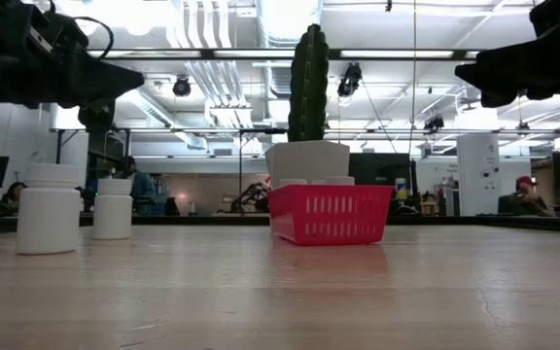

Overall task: Pick and place pill bottles into a basket
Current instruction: Put the white pill bottle into the red bin

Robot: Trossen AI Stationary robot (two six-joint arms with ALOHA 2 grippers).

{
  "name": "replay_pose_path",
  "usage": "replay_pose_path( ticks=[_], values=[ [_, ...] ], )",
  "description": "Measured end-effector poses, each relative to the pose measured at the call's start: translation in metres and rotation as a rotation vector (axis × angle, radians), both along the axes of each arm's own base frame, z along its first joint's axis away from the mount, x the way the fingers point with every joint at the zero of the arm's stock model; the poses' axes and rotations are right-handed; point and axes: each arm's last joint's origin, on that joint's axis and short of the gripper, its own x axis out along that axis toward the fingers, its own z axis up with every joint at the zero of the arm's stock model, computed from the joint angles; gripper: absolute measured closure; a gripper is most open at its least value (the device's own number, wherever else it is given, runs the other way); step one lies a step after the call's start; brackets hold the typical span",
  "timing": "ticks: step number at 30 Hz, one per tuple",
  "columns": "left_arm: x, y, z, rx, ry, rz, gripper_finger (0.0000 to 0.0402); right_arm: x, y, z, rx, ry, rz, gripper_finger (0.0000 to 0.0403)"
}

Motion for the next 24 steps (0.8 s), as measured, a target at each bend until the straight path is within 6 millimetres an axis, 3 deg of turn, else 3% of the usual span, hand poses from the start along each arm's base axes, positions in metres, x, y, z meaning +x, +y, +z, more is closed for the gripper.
replay_pose_path(
  ticks=[9,24],
  values=[
    [0.0027,0.0000,-0.0044,-0.096,0.034,-0.001,0.0401,-0.0088,-0.0018,-0.0039,0.001,0.019,0.000,0.0202],
    [0.0102,-0.0002,-0.0032,-0.091,0.019,-0.011,0.0401,-0.0086,-0.0016,-0.0044,-0.002,0.025,0.004,0.0202]
  ],
)
